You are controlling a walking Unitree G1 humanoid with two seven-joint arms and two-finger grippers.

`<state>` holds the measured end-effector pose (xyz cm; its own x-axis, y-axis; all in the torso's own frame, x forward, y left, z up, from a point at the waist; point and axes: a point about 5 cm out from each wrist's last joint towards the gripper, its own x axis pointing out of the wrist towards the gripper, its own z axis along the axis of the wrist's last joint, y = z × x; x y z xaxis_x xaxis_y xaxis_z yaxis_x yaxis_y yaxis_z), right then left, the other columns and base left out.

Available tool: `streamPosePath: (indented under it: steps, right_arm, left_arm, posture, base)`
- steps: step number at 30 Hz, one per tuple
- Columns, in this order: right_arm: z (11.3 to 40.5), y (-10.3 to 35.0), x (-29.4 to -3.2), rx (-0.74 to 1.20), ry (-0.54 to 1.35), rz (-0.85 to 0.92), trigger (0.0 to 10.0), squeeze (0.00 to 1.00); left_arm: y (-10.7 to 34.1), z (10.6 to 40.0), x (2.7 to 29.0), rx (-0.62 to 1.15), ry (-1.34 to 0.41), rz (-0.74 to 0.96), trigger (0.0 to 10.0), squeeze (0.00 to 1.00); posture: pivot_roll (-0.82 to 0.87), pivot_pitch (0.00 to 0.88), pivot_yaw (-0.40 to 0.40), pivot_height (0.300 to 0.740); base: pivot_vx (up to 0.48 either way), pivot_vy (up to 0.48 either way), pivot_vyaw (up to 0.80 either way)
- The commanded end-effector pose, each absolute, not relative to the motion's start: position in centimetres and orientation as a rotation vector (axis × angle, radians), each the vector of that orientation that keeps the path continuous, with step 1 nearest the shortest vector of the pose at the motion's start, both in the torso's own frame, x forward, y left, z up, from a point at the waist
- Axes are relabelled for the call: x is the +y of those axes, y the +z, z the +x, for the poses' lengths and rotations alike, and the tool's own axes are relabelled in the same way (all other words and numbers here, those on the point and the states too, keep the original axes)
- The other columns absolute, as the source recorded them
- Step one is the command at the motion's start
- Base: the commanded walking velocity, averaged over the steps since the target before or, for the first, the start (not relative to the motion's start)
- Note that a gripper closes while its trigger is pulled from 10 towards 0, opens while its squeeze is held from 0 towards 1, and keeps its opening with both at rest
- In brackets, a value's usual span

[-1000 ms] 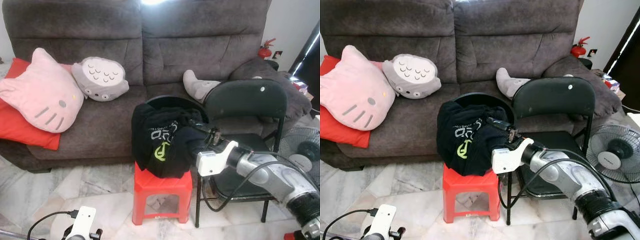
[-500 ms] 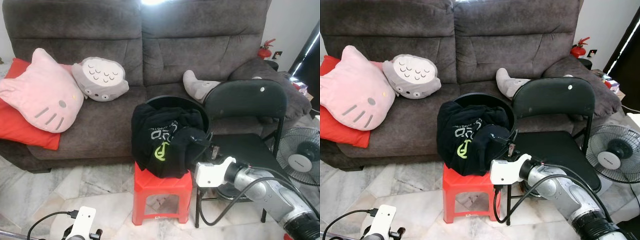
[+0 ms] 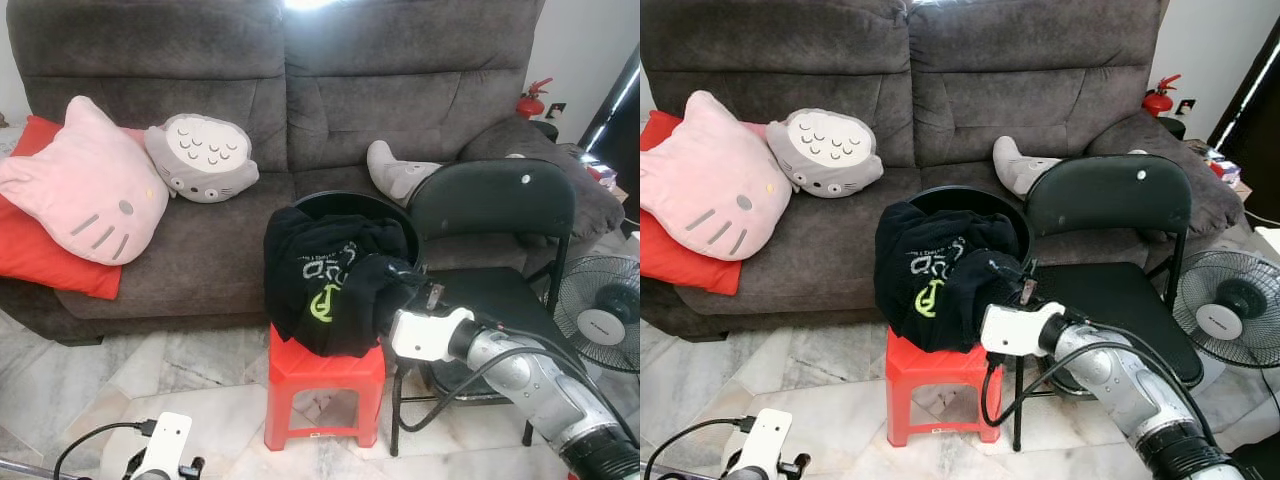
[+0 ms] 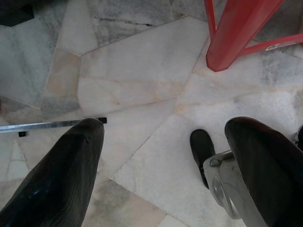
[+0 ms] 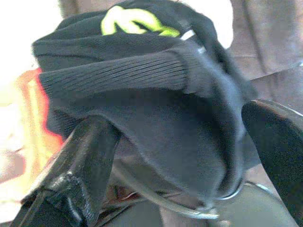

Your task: Hang hanger

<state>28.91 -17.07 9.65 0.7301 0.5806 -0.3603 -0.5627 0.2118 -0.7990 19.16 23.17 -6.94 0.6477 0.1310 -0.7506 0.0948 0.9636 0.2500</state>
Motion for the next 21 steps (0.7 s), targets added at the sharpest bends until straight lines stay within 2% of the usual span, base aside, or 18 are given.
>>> streamPosePath:
  steps: [1, 2, 5, 9, 10, 11, 12, 21]
  right_arm:
    - [28.84, 9.4, -17.28, 0.005, 0.802, -1.094, 4.8, 0.0]
    - [28.85, 9.46, -17.26, 0.002, 0.8, -1.094, 1.4, 0.0]
    - [28.85, 9.5, -17.19, -0.003, 0.802, -1.094, 0.0, 0.0]
    - [28.88, 9.57, -17.12, -0.004, 0.805, -1.094, 0.0, 0.0]
    - [28.92, 9.59, -17.12, -0.006, 0.802, -1.099, 2.6, 0.0]
    - [28.94, 9.61, -17.13, -0.007, 0.8, -1.103, 9.5, 0.0]
    - [28.95, 9.63, -17.13, -0.008, 0.8, -1.103, 10.0, 0.0]
    - [28.81, 10.13, -16.84, -0.038, 0.801, -1.103, 10.0, 0.0]
  left_arm:
    - [-7.05, 18.88, 23.33, 0.878, 0.028, 0.29, 10.0, 0.0]
    - [-7.06, 18.88, 23.32, 0.878, 0.027, 0.29, 10.0, 0.0]
    - [-7.05, 18.87, 23.34, 0.878, 0.028, 0.29, 10.0, 0.0]
    - [-7.05, 18.88, 23.35, 0.877, 0.029, 0.291, 10.0, 0.0]
    - [-7.04, 18.88, 23.36, 0.876, 0.03, 0.292, 10.0, 0.0]
    - [-7.05, 18.87, 23.35, 0.876, 0.032, 0.292, 10.0, 0.0]
    - [-7.04, 18.88, 23.35, 0.876, 0.031, 0.292, 10.0, 0.0]
    - [-7.03, 18.89, 23.36, 0.872, 0.036, 0.293, 10.0, 0.0]
  posture:
    - [-0.03, 0.0, -0.021, 0.74]
    - [-0.03, 0.0, -0.021, 0.74]
    - [-0.03, 0.0, -0.02, 0.74]
    - [-0.03, 0.0, -0.02, 0.74]
    - [-0.03, 0.0, -0.019, 0.74]
    - [-0.03, 0.0, -0.02, 0.74]
    - [-0.03, 0.0, -0.021, 0.74]
    - [-0.03, 0.0, -0.022, 0.74]
  base:
    - [0.0, 0.0, 0.0]
    - [0.0, 0.0, 0.0]
    - [0.0, 0.0, 0.0]
    - [0.0, 0.0, 0.0]
    - [0.0, 0.0, 0.0]
    - [0.0, 0.0, 0.0]
    - [0.0, 0.0, 0.0]
    - [0.0, 0.0, 0.0]
